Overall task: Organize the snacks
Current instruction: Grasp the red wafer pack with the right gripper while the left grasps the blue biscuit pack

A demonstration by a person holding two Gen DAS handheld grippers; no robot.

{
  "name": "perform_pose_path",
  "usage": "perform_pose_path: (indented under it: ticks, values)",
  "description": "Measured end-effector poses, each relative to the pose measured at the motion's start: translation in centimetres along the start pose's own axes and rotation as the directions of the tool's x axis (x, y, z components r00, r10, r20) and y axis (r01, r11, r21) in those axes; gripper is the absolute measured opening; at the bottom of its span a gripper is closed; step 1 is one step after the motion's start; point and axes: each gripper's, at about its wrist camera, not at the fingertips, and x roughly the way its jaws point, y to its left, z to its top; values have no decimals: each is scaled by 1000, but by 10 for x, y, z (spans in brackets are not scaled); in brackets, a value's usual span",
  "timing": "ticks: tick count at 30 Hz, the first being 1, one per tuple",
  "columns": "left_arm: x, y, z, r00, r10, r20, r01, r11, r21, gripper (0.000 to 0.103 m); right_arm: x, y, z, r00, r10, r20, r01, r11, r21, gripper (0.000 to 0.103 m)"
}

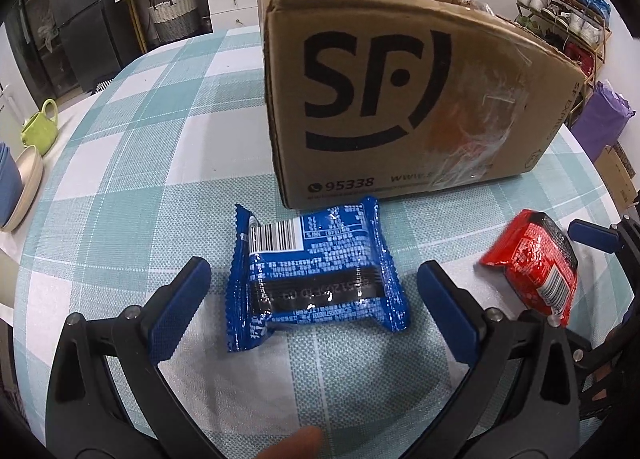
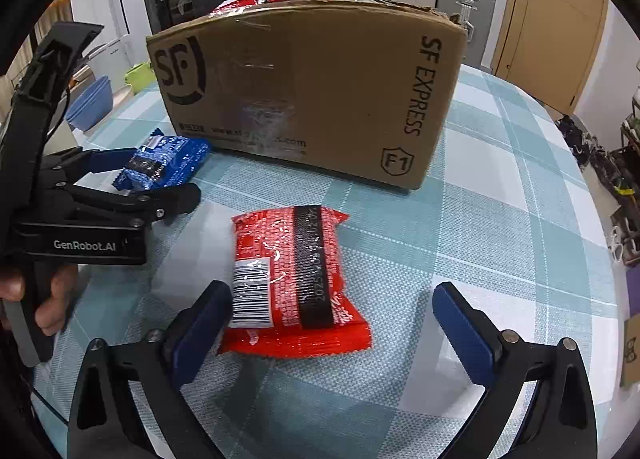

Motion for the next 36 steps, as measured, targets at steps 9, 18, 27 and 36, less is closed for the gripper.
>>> perform_pose_path:
  ticks: [9, 18, 27, 36]
  values:
    - [-1, -1, -1, 1000, 0, 0, 0, 1000, 0, 103, -5, 10, 3, 999, 46, 23, -45, 999, -24, 83]
    - [-8, -1, -7, 1000, 2, 1, -2, 1000, -3, 103, -6, 8, 6, 998, 63, 30, -62, 998, -12, 75]
    - [-10, -2, -9, 1000, -1, 1, 1, 1000, 4, 103, -9, 9, 5, 996, 85, 38, -84, 996, -19, 65]
    - [-24, -11, -16, 999, -47, 16, 46, 997, 56, 70, -20, 0, -1, 992, 107, 65, -108, 994, 13, 45]
